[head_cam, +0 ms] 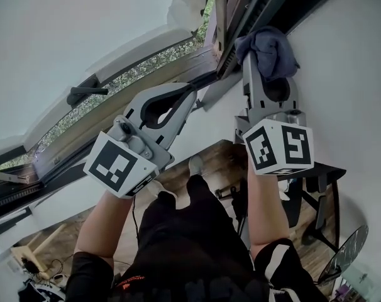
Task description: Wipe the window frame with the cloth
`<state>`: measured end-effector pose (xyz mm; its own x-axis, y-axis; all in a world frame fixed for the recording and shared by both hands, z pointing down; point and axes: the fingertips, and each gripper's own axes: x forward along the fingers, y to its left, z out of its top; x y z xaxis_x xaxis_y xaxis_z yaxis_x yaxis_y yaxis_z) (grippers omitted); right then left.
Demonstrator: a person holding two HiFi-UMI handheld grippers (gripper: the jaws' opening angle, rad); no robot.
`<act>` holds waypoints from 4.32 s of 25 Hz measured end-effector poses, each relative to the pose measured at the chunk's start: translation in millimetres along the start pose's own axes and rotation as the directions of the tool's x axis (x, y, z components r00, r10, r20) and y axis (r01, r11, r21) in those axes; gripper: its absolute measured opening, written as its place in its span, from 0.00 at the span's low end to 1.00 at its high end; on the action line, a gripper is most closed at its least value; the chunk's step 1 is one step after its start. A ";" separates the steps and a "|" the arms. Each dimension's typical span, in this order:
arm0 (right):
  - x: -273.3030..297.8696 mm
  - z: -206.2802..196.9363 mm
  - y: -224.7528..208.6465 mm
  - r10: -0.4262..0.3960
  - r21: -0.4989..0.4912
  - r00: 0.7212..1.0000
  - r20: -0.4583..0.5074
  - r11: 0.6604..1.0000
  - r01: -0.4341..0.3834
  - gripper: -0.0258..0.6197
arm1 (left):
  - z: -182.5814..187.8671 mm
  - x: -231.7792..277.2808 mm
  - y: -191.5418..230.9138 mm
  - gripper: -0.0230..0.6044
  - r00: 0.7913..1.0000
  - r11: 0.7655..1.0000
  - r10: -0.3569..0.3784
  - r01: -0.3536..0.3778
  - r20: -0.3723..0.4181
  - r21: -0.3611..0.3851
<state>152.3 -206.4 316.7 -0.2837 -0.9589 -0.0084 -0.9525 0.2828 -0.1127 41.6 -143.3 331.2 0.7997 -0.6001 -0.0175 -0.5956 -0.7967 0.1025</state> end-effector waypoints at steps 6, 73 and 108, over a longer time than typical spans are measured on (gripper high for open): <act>0.7 -25.0 -2.4 -0.009 0.011 0.999 -0.030 1.000 0.009 0.22 | -17.1 2.3 2.6 0.07 1.000 0.999 -0.004 0.004 -0.008 -0.033; -1.8 -234.2 -32.9 -0.026 0.085 0.949 -0.313 0.995 0.055 0.22 | -144.0 18.4 5.4 0.07 0.989 0.982 -0.013 -0.015 -0.150 -0.187; -13.0 68.8 60.3 0.084 -0.058 0.988 0.131 0.995 -0.077 0.22 | 45.7 -35.2 -3.3 0.07 0.998 0.999 -0.011 0.009 0.064 0.034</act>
<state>106.2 -178.6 241.6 -0.3457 -0.9266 -0.1477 -0.9327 0.3566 -0.0543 11.9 -122.8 286.1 0.8000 -0.5943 -0.0820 -0.5904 -0.8042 0.0685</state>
